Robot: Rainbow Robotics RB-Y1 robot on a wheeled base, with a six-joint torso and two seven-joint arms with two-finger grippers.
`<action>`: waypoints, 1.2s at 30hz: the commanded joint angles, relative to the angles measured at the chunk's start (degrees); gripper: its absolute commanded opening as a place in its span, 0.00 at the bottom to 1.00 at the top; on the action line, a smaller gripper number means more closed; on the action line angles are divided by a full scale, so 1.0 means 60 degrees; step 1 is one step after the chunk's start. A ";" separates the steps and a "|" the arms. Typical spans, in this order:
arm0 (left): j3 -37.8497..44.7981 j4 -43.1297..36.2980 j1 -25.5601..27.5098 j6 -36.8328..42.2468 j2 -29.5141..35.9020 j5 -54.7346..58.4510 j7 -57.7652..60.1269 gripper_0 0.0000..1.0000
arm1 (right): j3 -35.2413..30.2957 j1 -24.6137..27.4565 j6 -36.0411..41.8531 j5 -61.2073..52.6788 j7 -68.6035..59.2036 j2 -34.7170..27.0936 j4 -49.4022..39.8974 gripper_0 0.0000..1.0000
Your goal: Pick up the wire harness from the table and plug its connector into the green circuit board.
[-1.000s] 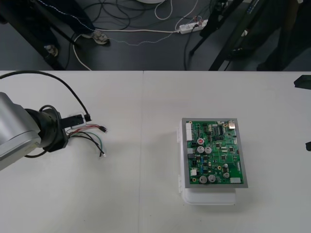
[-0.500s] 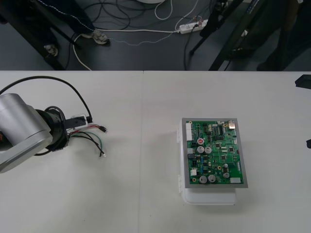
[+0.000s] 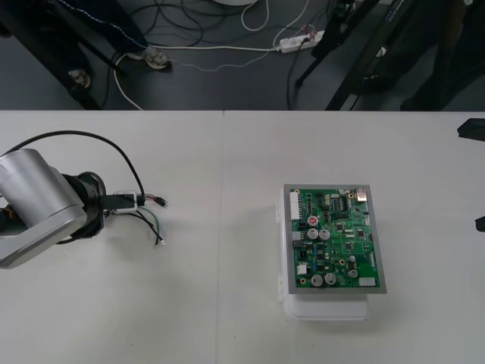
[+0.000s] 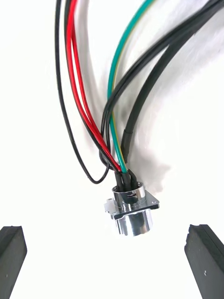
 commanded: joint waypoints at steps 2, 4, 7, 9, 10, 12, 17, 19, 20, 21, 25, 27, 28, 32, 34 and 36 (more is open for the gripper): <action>-0.0077 0.0579 -0.0354 -0.0048 -0.0487 -0.0109 0.0205 1.00 | 0.0245 0.0096 -0.0065 0.0036 -0.0132 -0.0342 -0.0012 1.00; -0.0077 0.0755 -0.0354 0.0098 -0.0590 -0.0109 0.0205 1.00 | 0.0245 0.0096 -0.0065 0.0036 -0.0132 -0.0357 -0.0012 1.00; -0.0091 0.1019 -0.0354 0.0318 -0.0751 -0.0109 0.0220 1.00 | 0.0274 0.0096 -0.0065 0.0095 -0.0103 -0.0342 -0.0012 1.00; -0.0077 0.1136 -0.0354 0.0406 -0.0824 -0.0109 0.0220 1.00 | 0.0289 0.0096 -0.0065 0.0212 -0.0088 -0.0357 -0.0012 1.00; -0.0077 0.1151 -0.0354 0.0420 -0.0839 -0.0109 0.0235 1.00 | 0.0289 0.0096 -0.0065 0.0241 -0.0088 -0.0342 -0.0012 1.00; -0.0077 0.1151 -0.0339 0.0435 -0.0883 -0.0109 0.0264 1.00 | 0.0303 0.0096 -0.0065 0.0256 -0.0103 -0.0342 0.0003 1.00; -0.0033 0.1283 -0.0339 0.0435 -0.1000 -0.0109 0.0337 1.00 | 0.0303 0.0096 -0.0065 0.0256 -0.0132 -0.0342 0.0003 1.00; 0.0011 0.1429 -0.0354 0.0479 -0.1103 -0.0109 0.0352 1.00 | 0.0303 0.0096 -0.0065 0.0256 -0.0132 -0.0342 -0.0012 1.00; 0.0040 0.1532 -0.0354 0.0552 -0.1161 -0.0109 0.0337 1.00 | 0.0303 0.0096 -0.0065 0.0256 -0.0132 -0.0342 0.0003 1.00; 0.0070 0.1649 -0.0354 0.0626 -0.1220 -0.0109 0.0337 1.00 | 0.0303 0.0096 -0.0065 0.0256 -0.0132 -0.0342 -0.0012 1.00; 0.0128 0.1912 -0.0354 0.0845 -0.1366 -0.0109 0.0279 1.00 | 0.0318 0.0096 -0.0065 0.0256 -0.0132 -0.0342 0.0003 1.00; 0.0114 0.1912 -0.0339 0.0860 -0.1381 -0.0109 0.0279 1.00 | 0.0333 0.0096 -0.0065 0.0256 -0.0132 -0.0342 -0.0012 1.00; 0.0114 0.1898 -0.0354 0.0860 -0.1381 -0.0109 0.0293 1.00 | 0.0333 0.0096 -0.0065 0.0256 -0.0147 -0.0342 -0.0012 1.00; 0.0128 0.1898 -0.0354 0.0860 -0.1381 -0.0109 0.0279 1.00 | 0.0333 0.0096 -0.0065 0.0256 -0.0132 -0.0342 0.0003 1.00; 0.0128 0.1912 -0.0354 0.0875 -0.1381 -0.0109 0.0279 1.00 | 0.0333 0.0096 -0.0065 0.0256 -0.0147 -0.0342 -0.0012 1.00; 0.0128 0.1912 -0.0354 0.0904 -0.1381 -0.0109 0.0279 1.00 | 0.0347 0.0096 -0.0065 0.0256 -0.0147 -0.0342 -0.0012 1.00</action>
